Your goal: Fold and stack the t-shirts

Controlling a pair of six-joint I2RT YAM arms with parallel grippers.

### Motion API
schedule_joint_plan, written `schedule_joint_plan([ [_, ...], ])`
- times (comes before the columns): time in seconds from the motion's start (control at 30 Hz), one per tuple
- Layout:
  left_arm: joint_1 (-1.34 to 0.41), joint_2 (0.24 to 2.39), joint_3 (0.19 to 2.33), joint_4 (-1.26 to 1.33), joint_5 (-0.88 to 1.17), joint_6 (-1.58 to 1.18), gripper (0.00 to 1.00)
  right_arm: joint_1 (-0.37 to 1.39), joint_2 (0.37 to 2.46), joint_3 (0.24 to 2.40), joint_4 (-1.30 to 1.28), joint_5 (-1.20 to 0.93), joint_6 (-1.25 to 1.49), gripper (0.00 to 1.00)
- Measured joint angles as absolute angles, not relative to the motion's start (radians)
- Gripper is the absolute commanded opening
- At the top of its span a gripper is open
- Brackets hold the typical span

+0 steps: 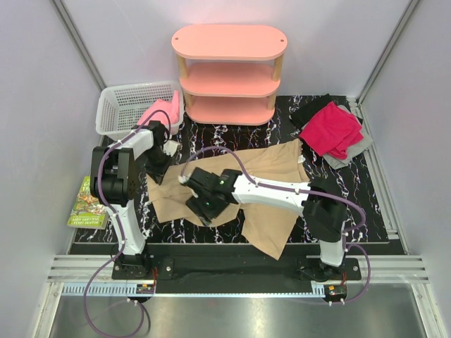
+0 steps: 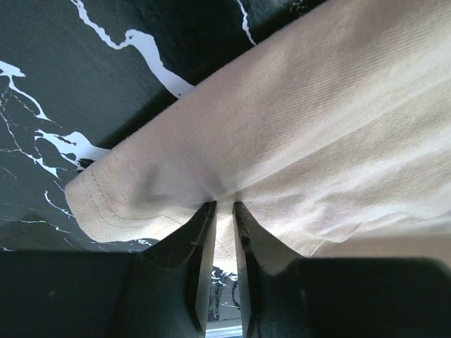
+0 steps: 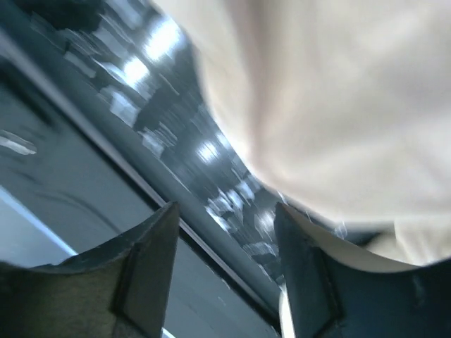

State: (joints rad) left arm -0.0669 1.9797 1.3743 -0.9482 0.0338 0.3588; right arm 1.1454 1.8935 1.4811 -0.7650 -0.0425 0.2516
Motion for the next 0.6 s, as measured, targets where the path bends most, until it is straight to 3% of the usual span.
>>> schedule_joint_plan([
  [0.17, -0.067, 1.975, 1.368, -0.942, 0.034, 0.359, 0.22, 1.15, 1.996, 1.743, -0.703, -0.132, 0.226, 0.39],
  [0.37, -0.045, 1.965, 1.359, -0.929, 0.049, 0.366, 0.22, 1.153, 2.12, 1.807, -0.644, -0.261, 0.199, 0.33],
  [0.6, -0.003, 1.965, 1.359, -0.926, 0.078, 0.369, 0.22, 1.162, 2.21, 1.81, -0.637, -0.392, 0.176, 0.35],
])
